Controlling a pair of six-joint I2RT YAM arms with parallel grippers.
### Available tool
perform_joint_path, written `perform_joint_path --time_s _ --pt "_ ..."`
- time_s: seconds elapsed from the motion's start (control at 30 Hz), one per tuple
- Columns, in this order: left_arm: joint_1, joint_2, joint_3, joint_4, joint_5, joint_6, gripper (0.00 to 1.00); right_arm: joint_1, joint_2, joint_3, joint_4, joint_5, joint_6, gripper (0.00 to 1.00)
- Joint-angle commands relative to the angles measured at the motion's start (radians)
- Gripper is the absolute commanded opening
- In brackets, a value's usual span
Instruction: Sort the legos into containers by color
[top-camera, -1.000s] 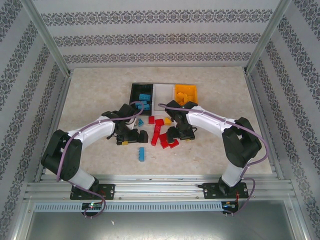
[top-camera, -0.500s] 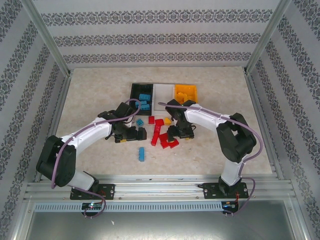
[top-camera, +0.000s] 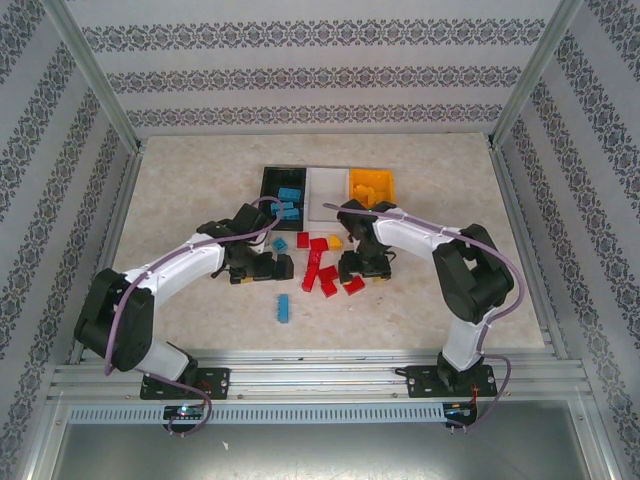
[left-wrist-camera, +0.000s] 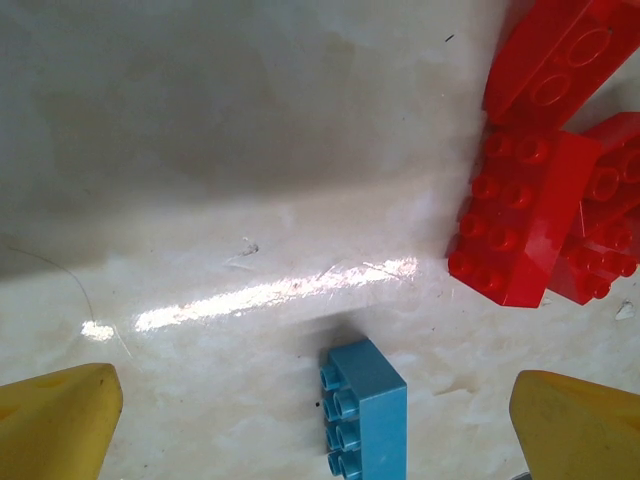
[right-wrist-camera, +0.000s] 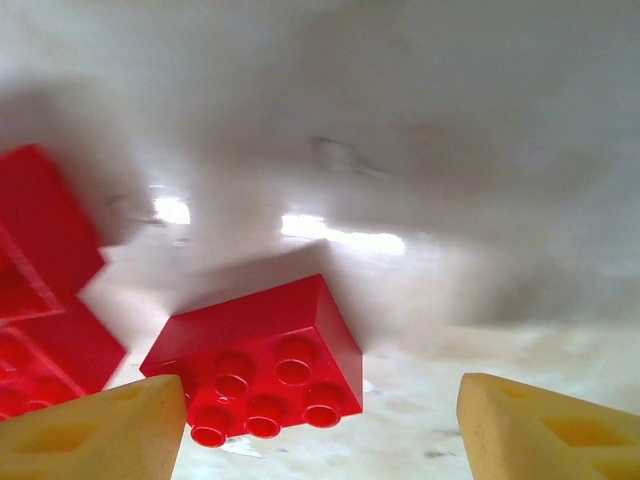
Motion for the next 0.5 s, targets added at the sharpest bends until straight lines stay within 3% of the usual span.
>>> perform_joint_path --time_s 0.0,0.13,0.47 --pt "-0.007 0.028 0.042 -0.023 0.002 0.048 1.0 -0.021 -0.049 -0.027 -0.025 0.057 0.03 0.72" --pt "-0.007 0.052 0.058 -0.021 0.013 0.063 1.0 0.01 -0.075 0.007 -0.013 0.001 0.025 0.73" --pt "-0.007 0.049 0.055 -0.02 0.015 0.07 1.0 0.028 0.014 0.036 -0.02 -0.004 0.018 0.78"
